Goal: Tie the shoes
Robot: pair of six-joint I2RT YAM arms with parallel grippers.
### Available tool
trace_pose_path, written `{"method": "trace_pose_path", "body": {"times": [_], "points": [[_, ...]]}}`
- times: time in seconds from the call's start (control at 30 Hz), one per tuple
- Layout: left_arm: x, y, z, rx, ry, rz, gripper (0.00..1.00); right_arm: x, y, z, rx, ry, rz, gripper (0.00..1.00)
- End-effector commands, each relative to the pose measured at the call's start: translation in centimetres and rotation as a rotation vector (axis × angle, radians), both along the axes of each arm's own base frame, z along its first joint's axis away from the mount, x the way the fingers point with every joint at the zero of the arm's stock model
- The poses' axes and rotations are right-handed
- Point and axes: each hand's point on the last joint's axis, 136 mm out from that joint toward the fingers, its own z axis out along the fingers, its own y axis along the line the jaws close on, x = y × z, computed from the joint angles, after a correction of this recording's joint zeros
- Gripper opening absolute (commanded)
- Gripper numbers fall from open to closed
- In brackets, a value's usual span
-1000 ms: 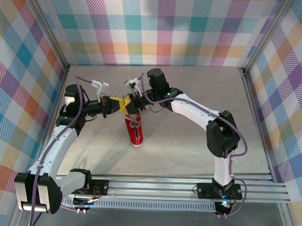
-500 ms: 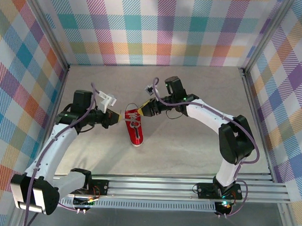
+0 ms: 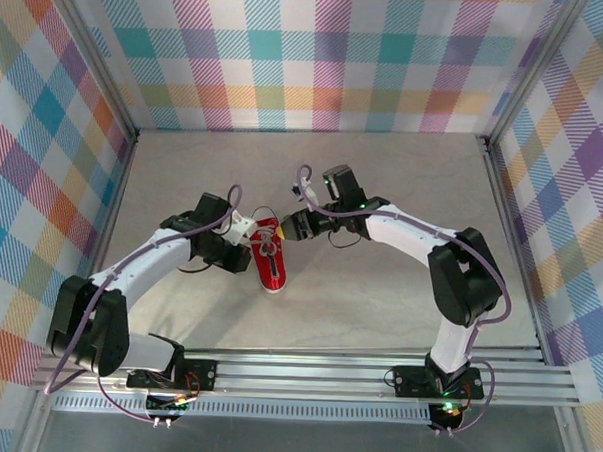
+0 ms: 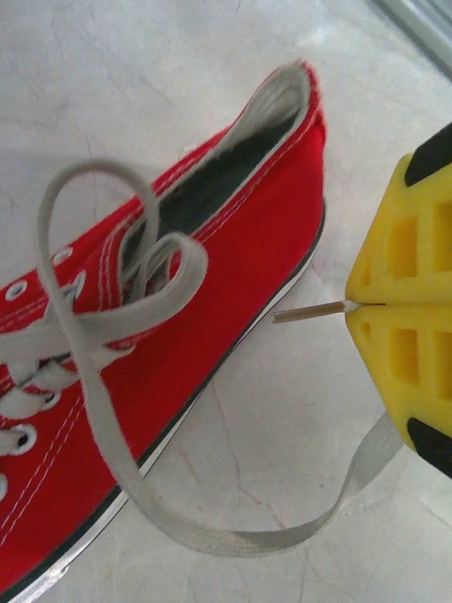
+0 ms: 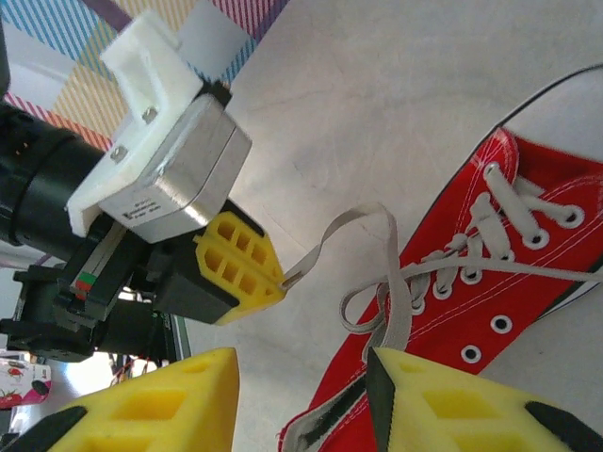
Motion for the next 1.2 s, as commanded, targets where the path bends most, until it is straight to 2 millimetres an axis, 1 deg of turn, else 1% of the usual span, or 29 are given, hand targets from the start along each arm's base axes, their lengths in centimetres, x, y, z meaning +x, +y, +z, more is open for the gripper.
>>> {"method": "trace_pose_path", "body": {"times": [0.0, 0.13, 0.27, 0.37, 0.47, 0.63, 0.7, 0.83, 0.93, 1.17], "points": [[0.4, -0.2, -0.5, 0.023, -0.064, -0.03, 0.0, -0.2, 1.0, -1.5, -0.017, 0.043, 0.003, 0.41], [0.4, -1.2, -0.7, -0.008, -0.129, -0.079, 0.0, 0.0, 1.7, -2.9, -0.027, 0.081, -0.011, 0.44], [0.8, -1.1, -1.6, 0.014, -0.154, -0.093, 0.0, 0.3, 2.3, -3.8, -0.026, 0.103, -0.02, 0.44], [0.9, -1.2, -2.3, 0.018, -0.14, -0.093, 0.0, 0.5, 2.5, -4.3, -0.033, 0.112, -0.026, 0.43], [1.1, -1.4, -3.0, 0.028, -0.137, -0.094, 0.0, 0.8, 2.4, -4.8, -0.046, 0.109, -0.039, 0.4], [1.4, -1.4, -3.8, 0.041, -0.13, -0.102, 0.0, 0.9, 2.5, -5.5, -0.054, 0.122, -0.045, 0.32], [1.5, -1.4, -3.9, 0.043, -0.136, -0.107, 0.0, 1.0, 2.6, -5.7, -0.055, 0.126, -0.048, 0.28], [1.5, -1.5, -4.2, 0.043, -0.144, -0.116, 0.0, 1.1, 2.7, -5.9, -0.05, 0.136, -0.053, 0.24], [1.6, -1.6, -4.1, 0.041, -0.156, -0.125, 0.0, 1.1, 2.8, -6.1, -0.044, 0.148, -0.055, 0.21], [1.9, -2.0, -3.0, 0.02, -0.197, -0.145, 0.0, 1.3, 2.9, -6.2, -0.032, 0.169, -0.068, 0.14]]}}
